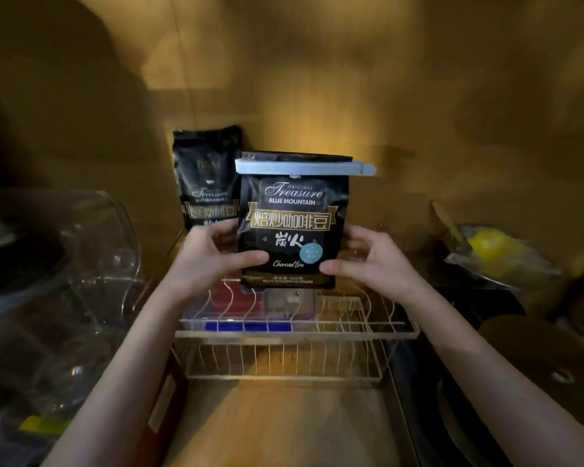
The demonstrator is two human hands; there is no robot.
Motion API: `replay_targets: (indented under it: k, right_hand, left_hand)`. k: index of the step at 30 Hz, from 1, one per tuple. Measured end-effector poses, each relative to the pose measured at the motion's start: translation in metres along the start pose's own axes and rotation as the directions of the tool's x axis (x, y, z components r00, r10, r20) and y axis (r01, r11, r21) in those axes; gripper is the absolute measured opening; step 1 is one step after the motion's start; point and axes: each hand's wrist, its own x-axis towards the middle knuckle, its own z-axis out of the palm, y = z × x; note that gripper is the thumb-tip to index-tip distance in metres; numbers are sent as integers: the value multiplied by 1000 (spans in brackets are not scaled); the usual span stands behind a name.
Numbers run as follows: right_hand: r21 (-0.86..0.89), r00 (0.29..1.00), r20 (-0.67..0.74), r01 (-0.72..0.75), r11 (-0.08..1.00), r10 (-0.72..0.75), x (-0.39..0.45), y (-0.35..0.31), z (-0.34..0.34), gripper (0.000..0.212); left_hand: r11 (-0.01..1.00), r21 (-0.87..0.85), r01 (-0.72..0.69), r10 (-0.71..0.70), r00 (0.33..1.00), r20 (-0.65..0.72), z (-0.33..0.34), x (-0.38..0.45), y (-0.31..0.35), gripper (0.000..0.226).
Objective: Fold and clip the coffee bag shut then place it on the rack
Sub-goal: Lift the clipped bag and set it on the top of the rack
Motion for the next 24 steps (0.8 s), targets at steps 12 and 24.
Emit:
replay_targets:
  k: [12, 24]
  right_hand:
    - [172, 987, -103, -105, 980, 124, 72, 43, 18, 43]
    - [204, 959, -192, -169, 964, 209, 88, 72, 43, 54]
  left_hand:
    - [998, -60, 23, -35, 978, -206, 28, 71, -57, 32]
    - [671, 715, -196, 419, 896, -147, 62, 79, -95, 67]
